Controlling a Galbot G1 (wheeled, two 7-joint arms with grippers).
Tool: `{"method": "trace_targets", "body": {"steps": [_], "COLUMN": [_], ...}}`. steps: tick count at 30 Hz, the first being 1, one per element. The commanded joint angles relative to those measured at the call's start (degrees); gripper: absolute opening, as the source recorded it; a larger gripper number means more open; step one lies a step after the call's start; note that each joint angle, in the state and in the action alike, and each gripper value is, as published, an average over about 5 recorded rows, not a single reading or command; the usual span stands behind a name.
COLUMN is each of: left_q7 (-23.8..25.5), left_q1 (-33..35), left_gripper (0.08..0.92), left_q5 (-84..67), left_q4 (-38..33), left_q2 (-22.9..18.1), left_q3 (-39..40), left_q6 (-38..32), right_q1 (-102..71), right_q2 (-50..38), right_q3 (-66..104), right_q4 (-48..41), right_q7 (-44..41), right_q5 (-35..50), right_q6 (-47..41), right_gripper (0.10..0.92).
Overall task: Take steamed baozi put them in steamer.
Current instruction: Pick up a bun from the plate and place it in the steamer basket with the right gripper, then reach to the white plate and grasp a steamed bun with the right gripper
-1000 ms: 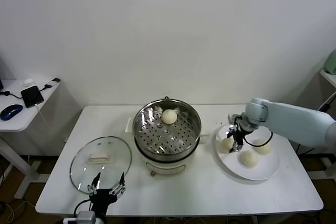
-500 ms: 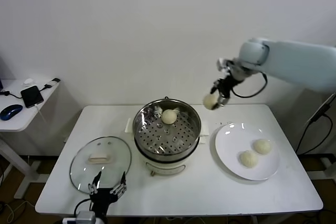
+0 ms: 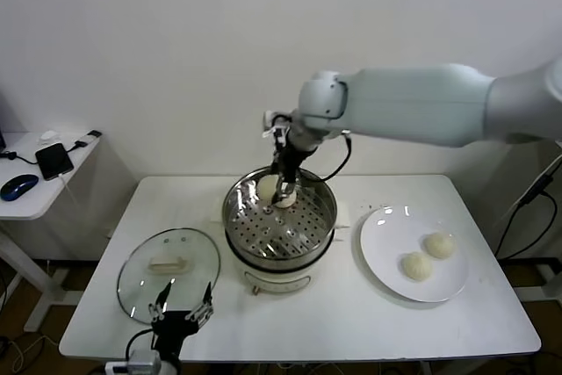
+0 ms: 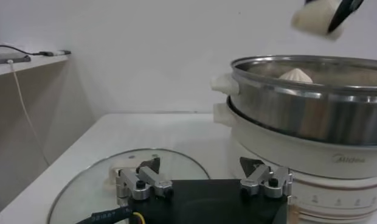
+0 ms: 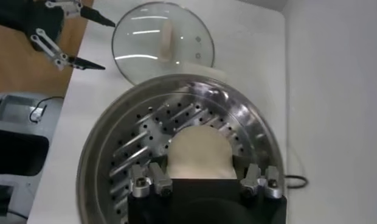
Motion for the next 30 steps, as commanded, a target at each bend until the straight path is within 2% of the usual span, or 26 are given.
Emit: {"method": "trace_targets", "body": {"steps": [1, 14, 20, 23, 26, 30], "left_q7": [0.0, 0.1, 0.0, 0.0, 0.0, 0.0], "left_q1": [0.1, -0.7, -0.8, -0.8, -0.8, -0.8], "left_gripper": [0.823, 0.823, 0.823, 0.823, 0.823, 0.823], "left_q5": [0.0, -0.1, -0.4, -0.5, -0.5, -0.4], "left_q4": [-0.1, 0.7, 0.7, 0.7, 0.7, 0.5], "left_q2": [0.0, 0.2, 0.6, 0.6, 0.5, 0.5], "left_q3": [-0.1, 0.4, 0.5, 0.5, 0.7, 0.7], "left_q6": [0.0, 0.1, 0.1, 0.1, 0.1, 0.1], "right_q1": [-8.4, -15.7, -16.9, -17.1, -15.9, -9.1], "right_q2": [7.1, 10.1, 10.5, 9.7, 7.5, 2.4], "right_q3": [0.2, 3.0, 3.8, 4.8, 6.2, 5.1], "right_q4": [-3.3, -12.0, -12.7, -12.3, -10.8, -8.9], "right_q7": [6.0, 7.5, 7.9, 7.8, 5.9, -2.4], "right_q5": [-0.3, -2.8, -3.6, -4.3, -5.1, -6.7], "right_q6": [-4.0, -4.2, -3.9, -3.2, -1.0, 5.8], "right_gripper": [0.704, 0.701, 0.797, 0.819, 0.822, 0.823]}}
